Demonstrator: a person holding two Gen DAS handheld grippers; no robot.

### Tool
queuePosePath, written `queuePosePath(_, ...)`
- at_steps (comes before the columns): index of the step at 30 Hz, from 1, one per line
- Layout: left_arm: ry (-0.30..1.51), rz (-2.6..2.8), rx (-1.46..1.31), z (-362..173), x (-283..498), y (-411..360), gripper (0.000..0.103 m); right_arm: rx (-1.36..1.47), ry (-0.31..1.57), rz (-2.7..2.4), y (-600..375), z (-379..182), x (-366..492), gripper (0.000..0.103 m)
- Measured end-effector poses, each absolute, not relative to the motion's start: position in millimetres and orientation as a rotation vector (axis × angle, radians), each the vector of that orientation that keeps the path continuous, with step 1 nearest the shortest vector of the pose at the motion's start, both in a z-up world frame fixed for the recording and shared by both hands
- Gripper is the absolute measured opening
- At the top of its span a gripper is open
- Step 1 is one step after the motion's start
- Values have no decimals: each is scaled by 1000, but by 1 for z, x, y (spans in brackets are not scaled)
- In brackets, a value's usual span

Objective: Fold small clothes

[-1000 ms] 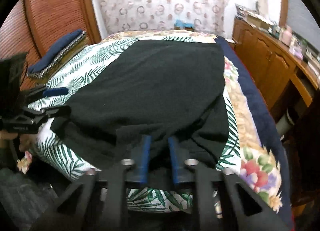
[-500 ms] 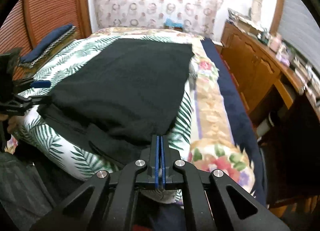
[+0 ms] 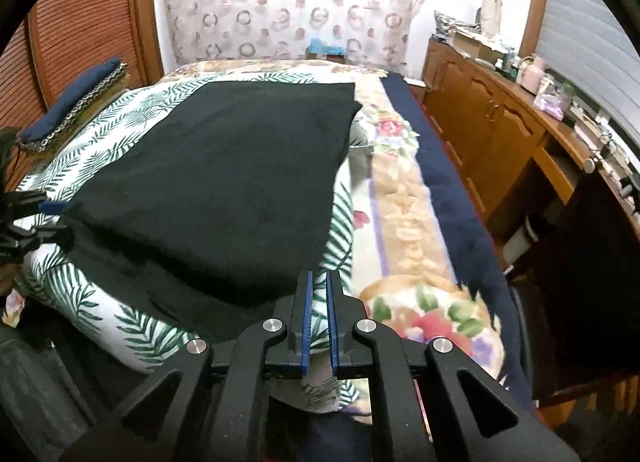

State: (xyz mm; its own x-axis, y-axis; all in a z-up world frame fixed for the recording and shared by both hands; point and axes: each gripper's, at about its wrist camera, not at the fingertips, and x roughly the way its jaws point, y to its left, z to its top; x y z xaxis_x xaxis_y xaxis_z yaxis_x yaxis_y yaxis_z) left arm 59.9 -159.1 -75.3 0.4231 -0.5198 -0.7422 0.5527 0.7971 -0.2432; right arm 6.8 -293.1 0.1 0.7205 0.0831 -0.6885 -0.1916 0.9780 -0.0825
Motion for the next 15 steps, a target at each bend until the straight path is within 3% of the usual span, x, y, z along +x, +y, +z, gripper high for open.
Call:
queuePosePath(3, 919, -684, 44, -75, 58, -161, 35, -145, 733, 155, -292, 1, 8, 7)
queuePosePath(5, 925, -703, 47, -75, 56, -162, 12, -144, 711, 176, -286, 3, 7, 11)
queuePosePath(6, 919, -720, 47, -73, 55, -164, 9, -145, 704, 190, -283, 1, 7, 14)
queuePosePath(15, 724, -795, 24, -5, 66, -181, 5, -137, 660, 382, -234, -1, 6, 57)
